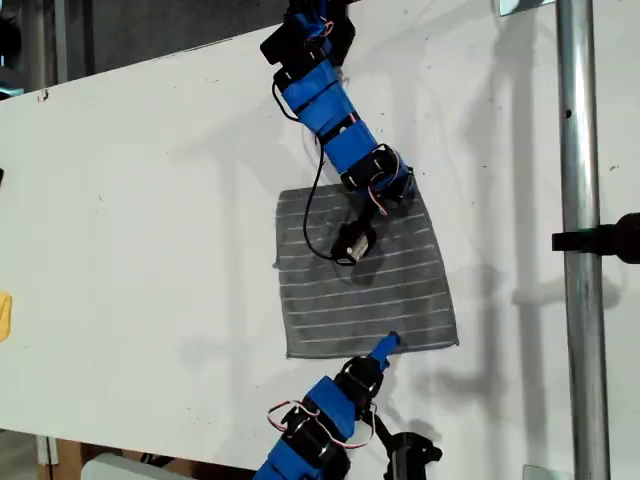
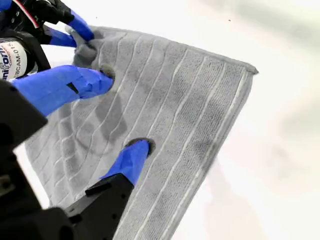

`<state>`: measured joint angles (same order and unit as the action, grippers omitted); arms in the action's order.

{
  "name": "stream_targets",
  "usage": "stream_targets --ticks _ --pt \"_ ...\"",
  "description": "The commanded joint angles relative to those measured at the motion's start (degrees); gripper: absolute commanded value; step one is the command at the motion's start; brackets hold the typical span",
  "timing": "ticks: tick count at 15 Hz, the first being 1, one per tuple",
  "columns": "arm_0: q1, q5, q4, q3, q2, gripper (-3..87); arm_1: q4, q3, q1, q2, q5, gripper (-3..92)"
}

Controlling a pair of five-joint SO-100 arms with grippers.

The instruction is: Grasp corners of a towel and fold twice.

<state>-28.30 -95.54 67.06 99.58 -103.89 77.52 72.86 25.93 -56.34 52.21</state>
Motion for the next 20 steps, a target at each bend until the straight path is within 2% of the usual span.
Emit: stream_targets --ticks 1,2,4,6,7,10,12,15,20 --pt "-1.41 0.88 -1.23 -2.37 0.88 21.3 -0.62 -1.76 -1.41 -0.18 -0.09 -0.2" --pt "-1.85 2.64 -1.76 -3.69 2.20 21.3 -0.62 -1.85 -1.49 -0.18 -0.09 -0.3" --pt "-3.16 5.27 -2.72 -6.06 5.54 26.8 -0.70 -2.37 -1.58 -0.18 -0.18 -0.3" --pt "-3.43 5.63 -2.72 -6.33 11.07 26.4 -0.79 -2.99 -1.76 -0.18 -0.26 -0.3" --pt "-3.43 5.27 -0.44 -8.79 16.35 25.8 -0.88 -3.08 -1.85 -0.18 -0.26 -0.3" --pt "-3.60 4.22 11.34 -28.21 36.39 27.2 -0.88 -3.52 -1.85 -0.18 -0.26 -0.3" --pt "-3.69 4.48 15.91 -40.61 46.41 28.0 -0.88 -3.96 -1.85 -0.18 -0.26 -0.3" --pt "-4.66 3.60 13.36 -43.33 49.66 27.5 -0.88 -4.57 -1.93 -0.09 -0.18 -0.3" --pt "-7.65 0.00 12.39 -43.86 51.06 27.6 -0.97 -5.63 -1.85 0.97 0.09 -0.3"
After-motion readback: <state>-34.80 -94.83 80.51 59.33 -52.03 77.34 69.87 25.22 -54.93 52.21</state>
